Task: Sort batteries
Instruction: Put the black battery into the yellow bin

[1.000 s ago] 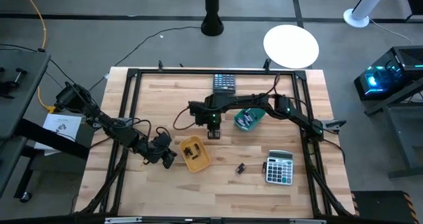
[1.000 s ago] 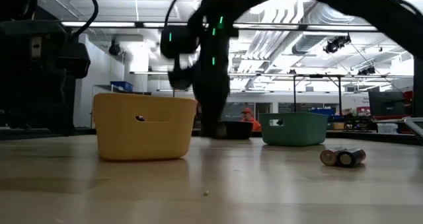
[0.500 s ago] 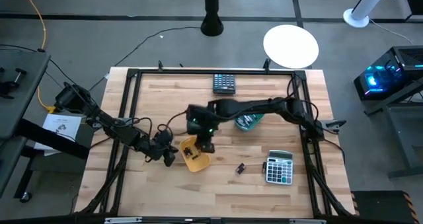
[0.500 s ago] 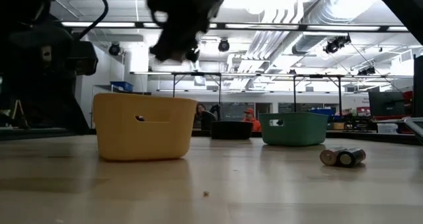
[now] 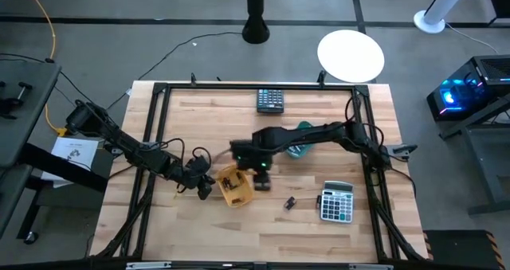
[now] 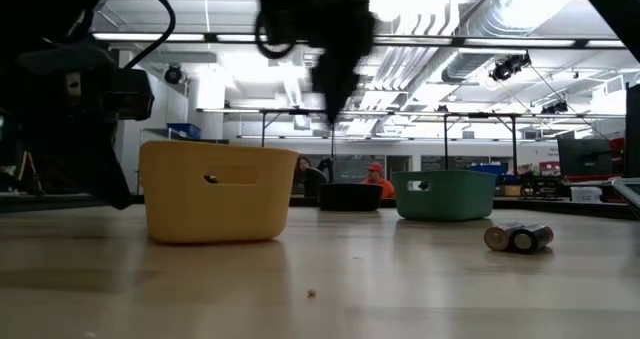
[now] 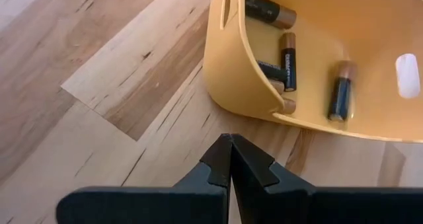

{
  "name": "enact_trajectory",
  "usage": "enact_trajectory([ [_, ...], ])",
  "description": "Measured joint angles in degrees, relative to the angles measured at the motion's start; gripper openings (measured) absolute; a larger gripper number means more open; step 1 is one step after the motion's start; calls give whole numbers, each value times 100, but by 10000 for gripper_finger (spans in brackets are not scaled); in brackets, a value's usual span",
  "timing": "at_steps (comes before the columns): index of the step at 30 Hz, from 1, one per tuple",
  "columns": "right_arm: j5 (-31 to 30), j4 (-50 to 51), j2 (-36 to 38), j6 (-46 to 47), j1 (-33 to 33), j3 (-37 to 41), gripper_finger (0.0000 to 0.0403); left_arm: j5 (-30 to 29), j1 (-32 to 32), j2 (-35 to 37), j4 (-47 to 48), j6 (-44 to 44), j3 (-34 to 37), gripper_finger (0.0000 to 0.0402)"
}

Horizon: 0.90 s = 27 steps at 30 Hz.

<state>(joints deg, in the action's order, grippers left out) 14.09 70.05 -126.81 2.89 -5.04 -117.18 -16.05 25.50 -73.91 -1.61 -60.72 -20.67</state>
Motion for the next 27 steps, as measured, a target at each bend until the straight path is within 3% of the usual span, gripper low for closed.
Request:
enact_trajectory([
  [3,-380,772,45,-225,-284,132,193,1,0,0,12,90,0,0],
  [6,-364,616,461,-94,-614,752,192,-48,0,-2,33,91,0,0],
  [12,-460,-848,1740,789,-1321,3066,191,-63,0,0,4,93,0,0],
  [15,-669,-1746,2261,1230,-1522,3709,191,-92,0,-1,5,94,0,0],
  [19,-1178,-2253,2270,1002,-1663,4035,191,-103,0,-1,27,97,0,0],
  [27,-1308,-2386,1692,157,-1676,4134,192,-122,0,-1,37,84,0,0],
])
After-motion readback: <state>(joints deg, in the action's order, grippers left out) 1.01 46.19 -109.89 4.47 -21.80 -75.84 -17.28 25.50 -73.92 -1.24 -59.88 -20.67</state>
